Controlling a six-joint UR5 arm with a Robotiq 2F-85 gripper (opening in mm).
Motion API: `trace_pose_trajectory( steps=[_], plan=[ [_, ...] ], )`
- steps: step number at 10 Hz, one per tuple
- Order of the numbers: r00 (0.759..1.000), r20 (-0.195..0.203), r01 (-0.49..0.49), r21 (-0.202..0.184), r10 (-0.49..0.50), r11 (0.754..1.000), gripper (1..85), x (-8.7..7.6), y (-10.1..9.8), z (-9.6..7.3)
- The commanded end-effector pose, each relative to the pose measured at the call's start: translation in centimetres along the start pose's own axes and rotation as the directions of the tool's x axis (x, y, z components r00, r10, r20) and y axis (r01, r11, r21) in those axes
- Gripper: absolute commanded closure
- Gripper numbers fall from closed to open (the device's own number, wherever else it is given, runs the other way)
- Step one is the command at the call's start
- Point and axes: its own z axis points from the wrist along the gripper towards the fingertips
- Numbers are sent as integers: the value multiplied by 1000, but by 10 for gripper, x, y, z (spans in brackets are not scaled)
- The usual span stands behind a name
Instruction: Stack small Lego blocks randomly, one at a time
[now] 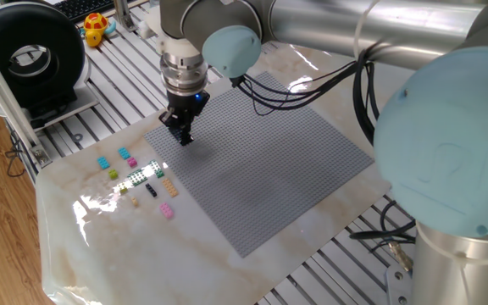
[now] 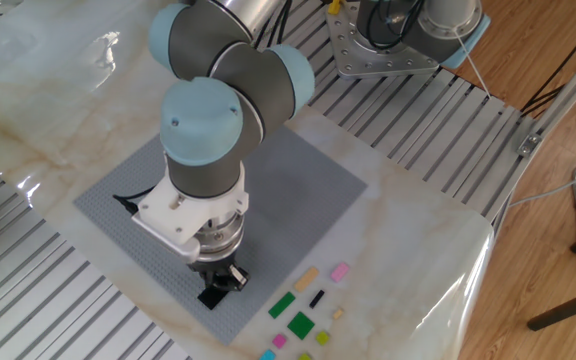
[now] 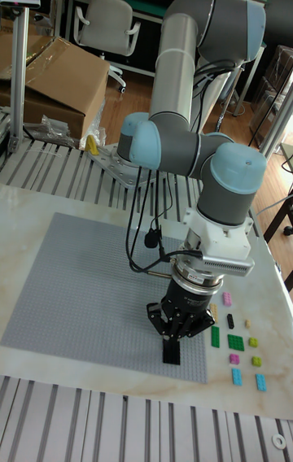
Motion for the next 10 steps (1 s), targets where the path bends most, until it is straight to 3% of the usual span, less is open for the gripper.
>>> trace_pose_trajectory(
  steps=[1,10],
  plan=[
    [1000,15,-4,-12,4,1000,843,-11,6,6],
    [1000,13,-9,-23,9,1000,843,-8,8,4]
  ],
)
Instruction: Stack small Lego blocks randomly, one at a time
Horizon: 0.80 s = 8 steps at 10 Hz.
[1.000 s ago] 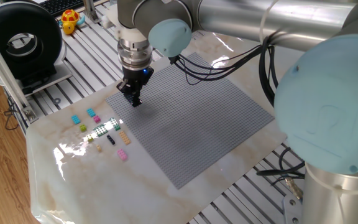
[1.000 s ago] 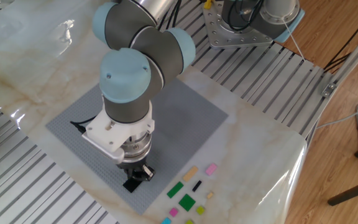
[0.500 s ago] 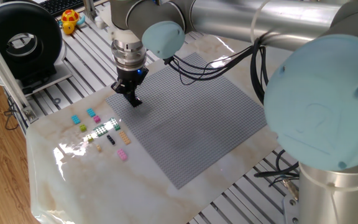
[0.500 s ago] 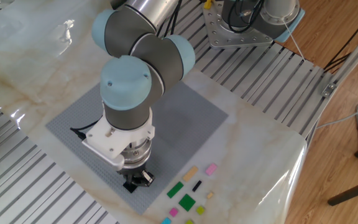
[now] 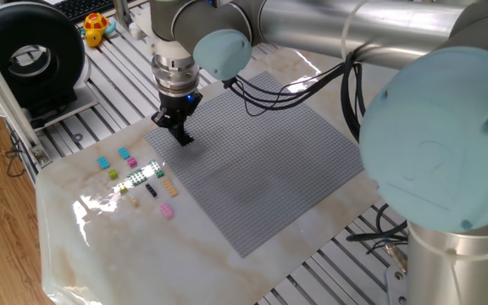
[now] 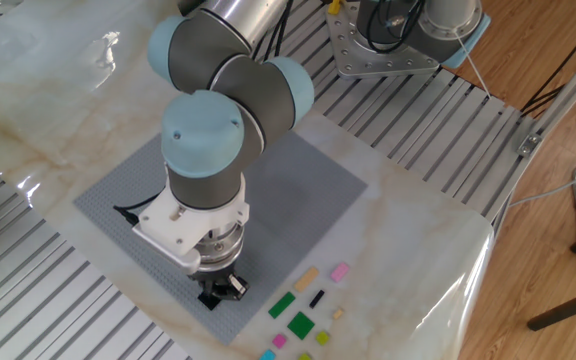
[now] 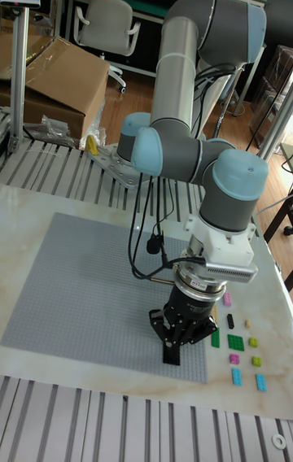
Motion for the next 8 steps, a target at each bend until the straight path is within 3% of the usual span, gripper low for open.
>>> trace_pose_trajectory(
  steps=[1,3,6,8],
  plan=[
    [1000,2,-9,-14,9,1000,843,-2,-1,-1],
    [1000,0,-3,-29,3,1000,843,-2,-2,-4],
    [1000,-6,-18,-19,18,1000,843,-9,4,-5],
    [1000,-4,-22,-19,22,1000,843,-14,9,2]
  ],
)
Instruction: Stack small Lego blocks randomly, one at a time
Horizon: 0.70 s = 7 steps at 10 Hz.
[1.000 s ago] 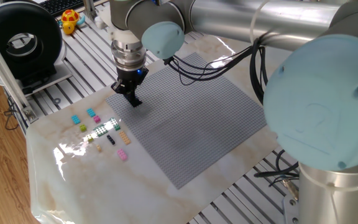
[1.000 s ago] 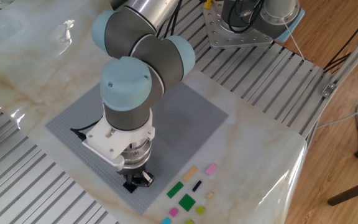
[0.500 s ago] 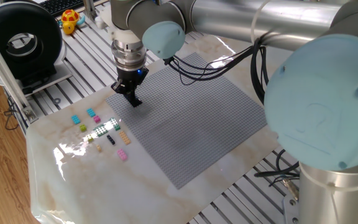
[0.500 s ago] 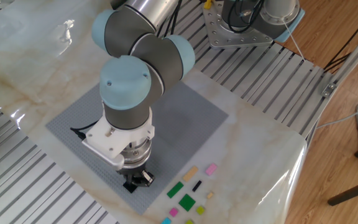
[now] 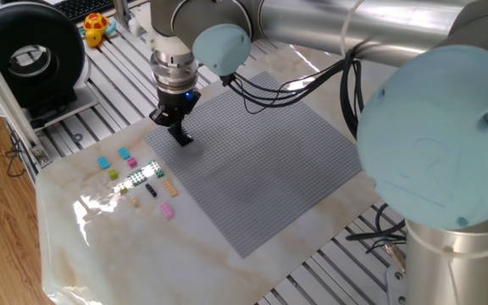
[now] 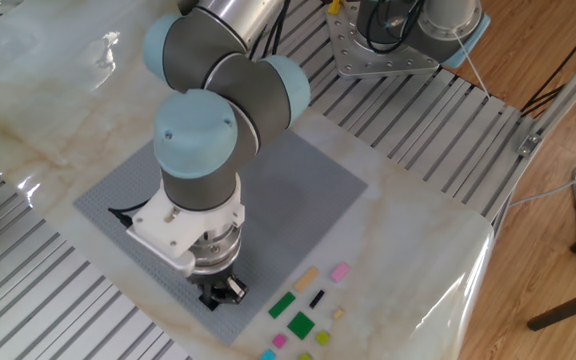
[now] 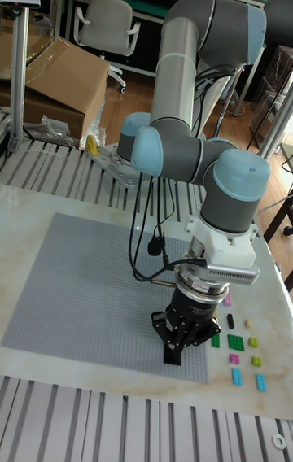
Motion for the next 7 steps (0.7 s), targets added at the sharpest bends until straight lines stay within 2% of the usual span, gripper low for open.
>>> trace_pose_trajectory(
  steps=[1,5,7],
  plan=[
    [1000,0,-14,-2,14,1000,843,-6,4,5],
    [1000,-5,-11,-1,11,1000,843,-1,2,7],
    [1000,-3,-1,-4,1,1000,843,2,1,1]
  ],
)
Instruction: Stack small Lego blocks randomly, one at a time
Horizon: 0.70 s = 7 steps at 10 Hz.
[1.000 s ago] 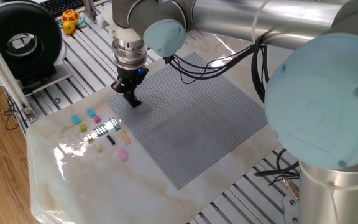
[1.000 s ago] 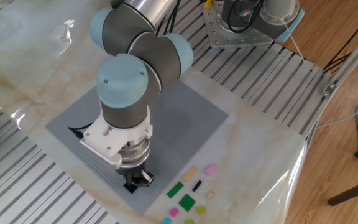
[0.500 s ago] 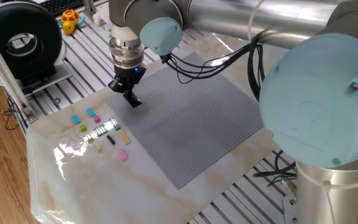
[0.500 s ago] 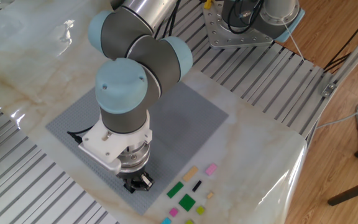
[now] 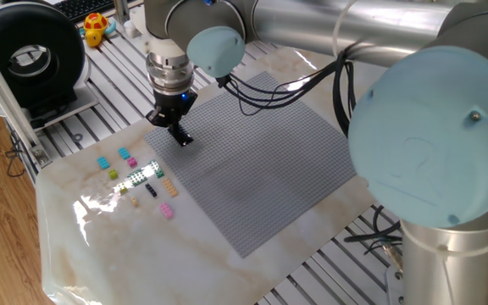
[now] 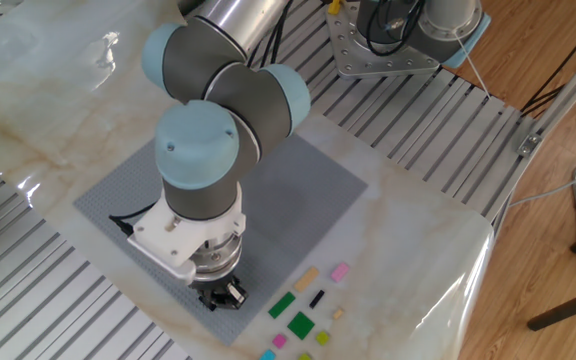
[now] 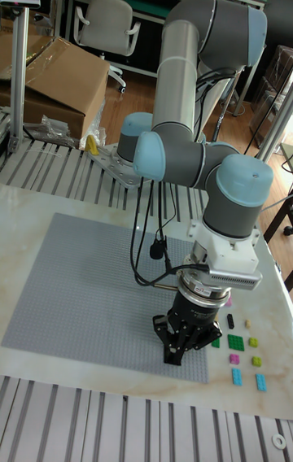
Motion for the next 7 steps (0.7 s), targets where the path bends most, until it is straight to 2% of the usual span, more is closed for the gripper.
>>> trace_pose_trajectory(
  steps=[1,5,7],
  plan=[
    [1000,-2,-5,-11,5,1000,843,2,1,-7],
    [1000,-29,-10,0,10,1000,843,7,-4,-13],
    [999,-36,-11,-10,11,1000,843,13,-3,-19]
  ],
)
